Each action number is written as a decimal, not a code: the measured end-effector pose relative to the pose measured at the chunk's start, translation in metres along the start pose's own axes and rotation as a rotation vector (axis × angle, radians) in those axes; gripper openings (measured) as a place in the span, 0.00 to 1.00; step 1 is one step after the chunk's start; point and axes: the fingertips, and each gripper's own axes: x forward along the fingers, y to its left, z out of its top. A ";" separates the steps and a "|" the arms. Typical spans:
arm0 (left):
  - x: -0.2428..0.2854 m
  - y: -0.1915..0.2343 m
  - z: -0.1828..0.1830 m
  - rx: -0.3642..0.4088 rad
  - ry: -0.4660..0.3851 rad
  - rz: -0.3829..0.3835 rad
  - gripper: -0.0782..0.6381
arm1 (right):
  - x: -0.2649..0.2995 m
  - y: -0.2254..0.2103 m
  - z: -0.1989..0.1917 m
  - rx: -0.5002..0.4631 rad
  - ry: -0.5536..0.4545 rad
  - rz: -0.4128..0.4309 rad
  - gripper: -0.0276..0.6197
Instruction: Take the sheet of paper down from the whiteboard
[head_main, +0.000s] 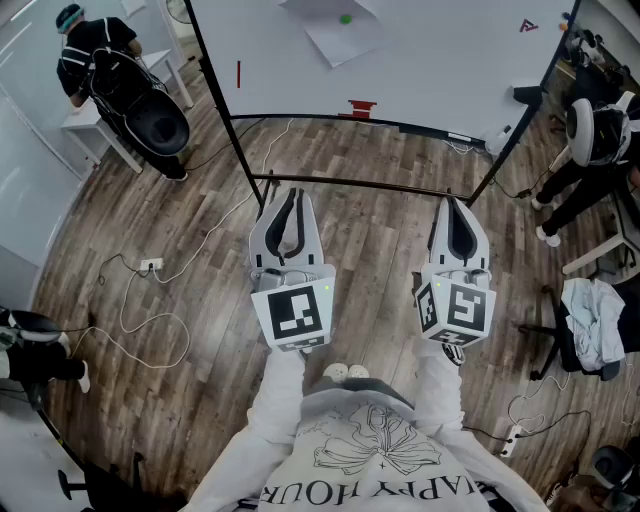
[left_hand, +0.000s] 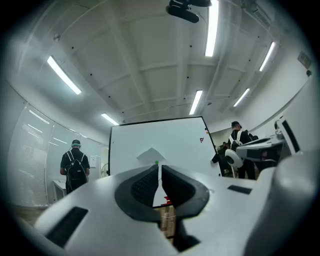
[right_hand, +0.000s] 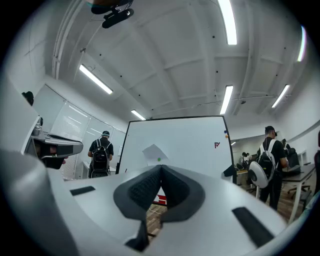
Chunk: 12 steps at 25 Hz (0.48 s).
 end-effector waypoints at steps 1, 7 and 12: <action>0.001 0.000 0.000 0.000 0.000 0.000 0.14 | 0.001 0.000 -0.001 0.001 0.001 0.000 0.05; 0.008 -0.002 -0.001 0.003 0.000 0.004 0.14 | 0.008 -0.004 -0.003 0.005 0.004 0.001 0.05; 0.017 -0.003 -0.003 0.011 0.007 0.009 0.14 | 0.017 -0.008 -0.005 0.012 0.000 0.008 0.05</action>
